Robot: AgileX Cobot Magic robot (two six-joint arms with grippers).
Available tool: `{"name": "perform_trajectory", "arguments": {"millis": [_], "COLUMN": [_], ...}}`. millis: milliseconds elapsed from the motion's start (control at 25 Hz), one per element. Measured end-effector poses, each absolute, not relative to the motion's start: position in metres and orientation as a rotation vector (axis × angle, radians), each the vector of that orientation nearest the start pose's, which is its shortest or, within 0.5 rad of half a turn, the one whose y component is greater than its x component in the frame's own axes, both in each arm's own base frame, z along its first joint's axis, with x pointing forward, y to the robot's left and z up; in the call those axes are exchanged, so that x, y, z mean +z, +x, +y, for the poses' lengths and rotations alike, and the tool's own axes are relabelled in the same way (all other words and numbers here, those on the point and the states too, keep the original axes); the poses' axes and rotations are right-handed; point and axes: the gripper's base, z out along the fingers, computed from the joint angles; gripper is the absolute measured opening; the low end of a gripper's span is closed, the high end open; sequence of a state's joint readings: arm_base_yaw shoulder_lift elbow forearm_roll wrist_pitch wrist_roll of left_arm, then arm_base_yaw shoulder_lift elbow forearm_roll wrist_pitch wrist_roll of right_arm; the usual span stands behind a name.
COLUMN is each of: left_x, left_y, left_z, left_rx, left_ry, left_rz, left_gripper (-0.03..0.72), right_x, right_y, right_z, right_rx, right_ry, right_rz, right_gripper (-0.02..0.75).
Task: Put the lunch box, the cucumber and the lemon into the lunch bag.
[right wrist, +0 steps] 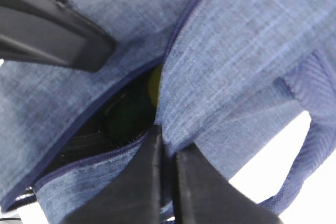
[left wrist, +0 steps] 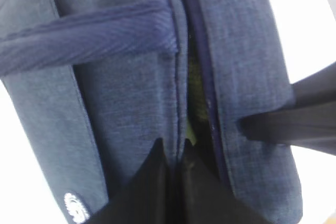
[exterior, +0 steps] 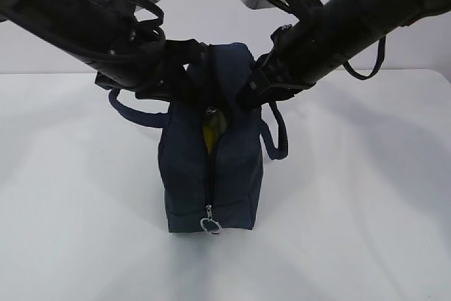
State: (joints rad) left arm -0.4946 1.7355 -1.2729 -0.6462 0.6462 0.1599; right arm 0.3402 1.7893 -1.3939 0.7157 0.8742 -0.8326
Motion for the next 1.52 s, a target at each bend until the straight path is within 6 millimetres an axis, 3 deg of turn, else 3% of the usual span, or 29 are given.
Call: {"name": "perform_trajectory", "arguments": {"millis": [280,920,1040,1160,1240,1360,1520], "left_x": [0.256,0.256,0.255,0.254,0.254,0.254,0.254], "left_y": [0.321,0.322,0.322,0.323,0.323,0.323,0.323], "left_z": [-0.207,-0.205,-0.205,-0.205,-0.205,-0.205,-0.205], "left_rx": [-0.767,-0.727,-0.726,-0.724,-0.724,-0.719,-0.713], "left_ry": [0.314,0.343,0.343,0.340,0.339,0.342,0.347], "left_rz": [2.534,2.526,2.528,2.524,2.523,2.521,2.520], "left_gripper": [-0.002,-0.002,-0.002,-0.002,-0.002,-0.002,-0.002], "right_x": [0.261,0.261,0.261,0.263,0.263,0.265,0.283], "right_y": [0.362,0.363,0.363,0.363,0.361,0.358,0.351], "right_z": [0.177,0.178,0.178,0.178,0.179,0.179,0.177], "right_rx": [0.693,0.701,0.706,0.716,0.735,0.748,0.743], "right_ry": [-1.009,-1.002,-0.997,-1.003,-1.016,-1.031,-1.039], "right_rz": [2.332,2.330,2.330,2.325,2.333,2.338,2.298], "right_gripper": [0.000,0.010,0.099,0.267,0.340,0.377,0.386]}}
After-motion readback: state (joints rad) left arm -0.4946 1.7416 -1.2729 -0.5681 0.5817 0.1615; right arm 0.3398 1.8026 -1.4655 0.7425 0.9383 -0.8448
